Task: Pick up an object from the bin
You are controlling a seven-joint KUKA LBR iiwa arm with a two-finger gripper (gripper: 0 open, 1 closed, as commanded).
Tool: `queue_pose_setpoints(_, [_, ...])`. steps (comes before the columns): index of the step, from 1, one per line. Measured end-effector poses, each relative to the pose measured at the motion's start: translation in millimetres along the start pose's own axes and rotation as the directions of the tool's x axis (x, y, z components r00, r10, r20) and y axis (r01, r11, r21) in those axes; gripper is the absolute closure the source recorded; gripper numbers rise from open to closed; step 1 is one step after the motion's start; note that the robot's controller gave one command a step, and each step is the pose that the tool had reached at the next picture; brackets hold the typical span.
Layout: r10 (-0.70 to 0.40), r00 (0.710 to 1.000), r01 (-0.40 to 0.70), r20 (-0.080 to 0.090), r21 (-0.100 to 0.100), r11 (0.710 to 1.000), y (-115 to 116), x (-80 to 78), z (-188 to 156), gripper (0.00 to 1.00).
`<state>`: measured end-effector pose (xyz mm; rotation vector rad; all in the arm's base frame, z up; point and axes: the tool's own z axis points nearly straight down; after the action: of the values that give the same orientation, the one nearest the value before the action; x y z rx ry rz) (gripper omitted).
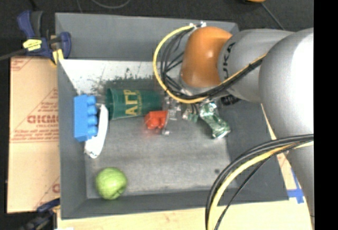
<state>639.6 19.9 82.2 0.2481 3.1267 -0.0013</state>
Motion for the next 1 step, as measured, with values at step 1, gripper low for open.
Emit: queue_pose_setpoints(1, [-0.017, 1.0, 0.017, -0.01, 0.002, 1.0, -0.1, 3.4, -50.2, 1.0])
